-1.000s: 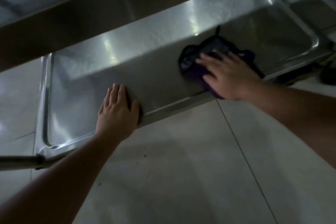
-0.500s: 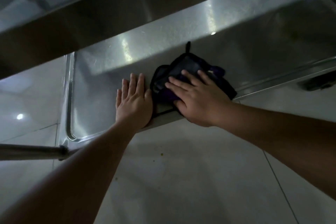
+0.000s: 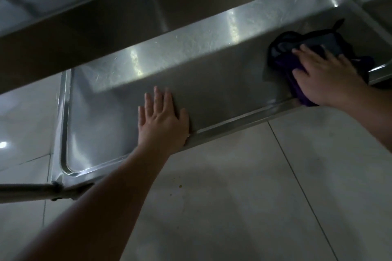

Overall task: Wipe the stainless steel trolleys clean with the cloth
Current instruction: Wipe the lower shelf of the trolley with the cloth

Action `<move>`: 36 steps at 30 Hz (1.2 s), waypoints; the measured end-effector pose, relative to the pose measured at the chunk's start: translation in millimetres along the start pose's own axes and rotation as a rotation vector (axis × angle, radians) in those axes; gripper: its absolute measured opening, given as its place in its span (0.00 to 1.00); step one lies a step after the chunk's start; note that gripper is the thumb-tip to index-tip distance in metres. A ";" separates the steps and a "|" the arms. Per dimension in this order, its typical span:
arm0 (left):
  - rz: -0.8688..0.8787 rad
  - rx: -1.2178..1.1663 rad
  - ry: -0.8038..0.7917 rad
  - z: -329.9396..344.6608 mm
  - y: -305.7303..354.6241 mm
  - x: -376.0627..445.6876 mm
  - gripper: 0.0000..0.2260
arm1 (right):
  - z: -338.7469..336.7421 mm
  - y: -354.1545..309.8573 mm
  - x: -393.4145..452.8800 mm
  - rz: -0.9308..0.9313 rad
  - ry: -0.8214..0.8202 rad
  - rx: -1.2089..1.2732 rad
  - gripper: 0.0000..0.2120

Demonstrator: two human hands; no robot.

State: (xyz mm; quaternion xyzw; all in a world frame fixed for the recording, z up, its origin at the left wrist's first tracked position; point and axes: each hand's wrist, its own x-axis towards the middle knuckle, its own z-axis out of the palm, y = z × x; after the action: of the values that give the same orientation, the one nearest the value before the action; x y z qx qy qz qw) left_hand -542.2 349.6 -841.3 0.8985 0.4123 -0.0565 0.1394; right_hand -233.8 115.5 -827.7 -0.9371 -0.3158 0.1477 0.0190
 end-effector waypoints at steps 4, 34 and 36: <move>-0.046 -0.016 -0.048 13.4 24.3 -0.7 0.36 | 5.7 -52.3 -21.7 -0.057 -0.002 0.053 0.33; -0.056 0.032 -0.056 11.4 27.1 1.7 0.37 | -3.3 -99.4 47.9 -0.184 -0.014 0.024 0.31; -0.064 0.026 -0.062 10.8 26.9 1.7 0.38 | 17.0 -139.2 9.2 -0.414 -0.031 -0.038 0.30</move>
State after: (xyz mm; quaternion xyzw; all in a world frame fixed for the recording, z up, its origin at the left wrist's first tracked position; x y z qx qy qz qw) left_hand -520.6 330.9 -846.5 0.8844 0.4355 -0.0943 0.1386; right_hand -313.4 231.3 -828.5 -0.8500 -0.5045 0.1492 0.0264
